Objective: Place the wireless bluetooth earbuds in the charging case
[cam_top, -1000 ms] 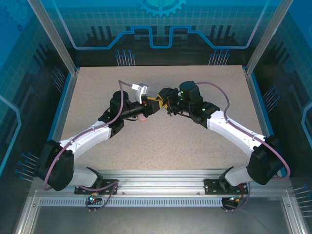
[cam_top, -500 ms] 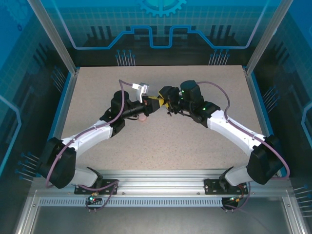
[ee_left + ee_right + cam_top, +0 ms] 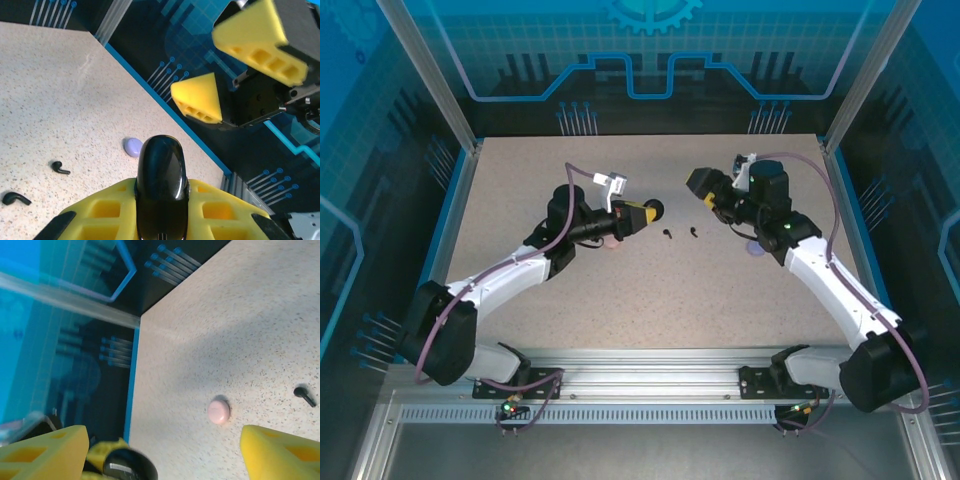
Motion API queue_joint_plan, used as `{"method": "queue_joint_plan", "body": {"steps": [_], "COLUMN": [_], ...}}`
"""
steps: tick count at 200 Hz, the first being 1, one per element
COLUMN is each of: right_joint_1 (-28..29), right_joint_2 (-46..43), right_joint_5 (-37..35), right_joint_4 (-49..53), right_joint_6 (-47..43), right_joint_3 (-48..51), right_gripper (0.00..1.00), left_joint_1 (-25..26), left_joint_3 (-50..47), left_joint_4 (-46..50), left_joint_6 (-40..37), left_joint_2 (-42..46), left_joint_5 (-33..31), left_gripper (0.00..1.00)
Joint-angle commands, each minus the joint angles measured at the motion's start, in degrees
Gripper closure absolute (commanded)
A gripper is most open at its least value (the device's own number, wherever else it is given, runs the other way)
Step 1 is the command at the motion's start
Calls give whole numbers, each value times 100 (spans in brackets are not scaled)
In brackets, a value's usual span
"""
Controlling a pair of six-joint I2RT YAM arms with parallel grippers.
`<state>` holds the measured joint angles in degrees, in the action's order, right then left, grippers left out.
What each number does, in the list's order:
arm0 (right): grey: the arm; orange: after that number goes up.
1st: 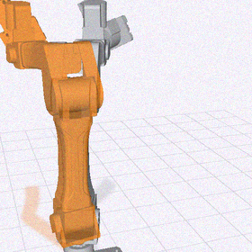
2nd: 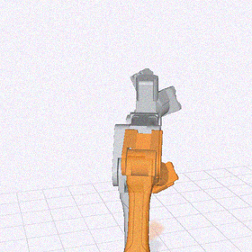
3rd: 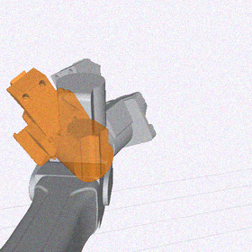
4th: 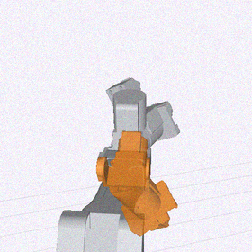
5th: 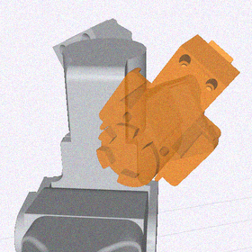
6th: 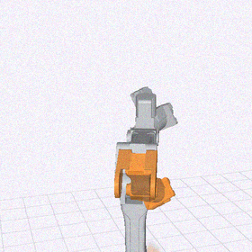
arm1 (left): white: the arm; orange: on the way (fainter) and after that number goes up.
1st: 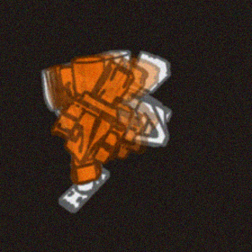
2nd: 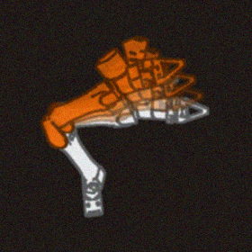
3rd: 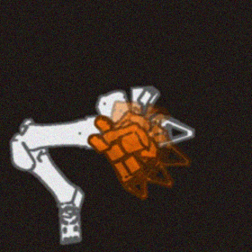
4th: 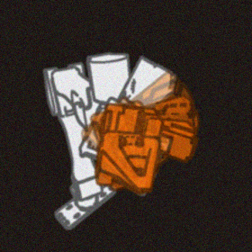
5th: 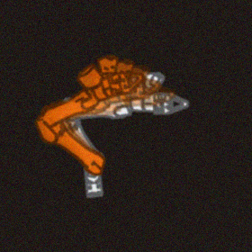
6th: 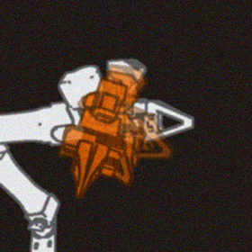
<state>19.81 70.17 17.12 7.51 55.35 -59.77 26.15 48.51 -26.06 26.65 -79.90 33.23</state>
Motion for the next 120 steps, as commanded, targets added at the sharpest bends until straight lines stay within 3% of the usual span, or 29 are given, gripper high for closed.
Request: {"method": "queue_joint_plan", "body": {"steps": [1,36,120], "right_joint_1": [31,125,524], "right_joint_2": [-198,-220,380], "right_joint_5": [1064,1500,1261], "right_joint_4": [-38,-109,-170], "right_joint_6": [-1918,-2518,-2573], "right_joint_3": [190,293,79], "right_gripper": [21,24,31], "left_joint_1": [-62,-59,-58], "left_joint_3": [364,475,580], "left_joint_4": [272,432,477], "left_joint_6": [-85,-91,-59], "left_joint_2": [18,27,27], "left_joint_5": [648,833,921], "left_gripper": [100,100,100]}}
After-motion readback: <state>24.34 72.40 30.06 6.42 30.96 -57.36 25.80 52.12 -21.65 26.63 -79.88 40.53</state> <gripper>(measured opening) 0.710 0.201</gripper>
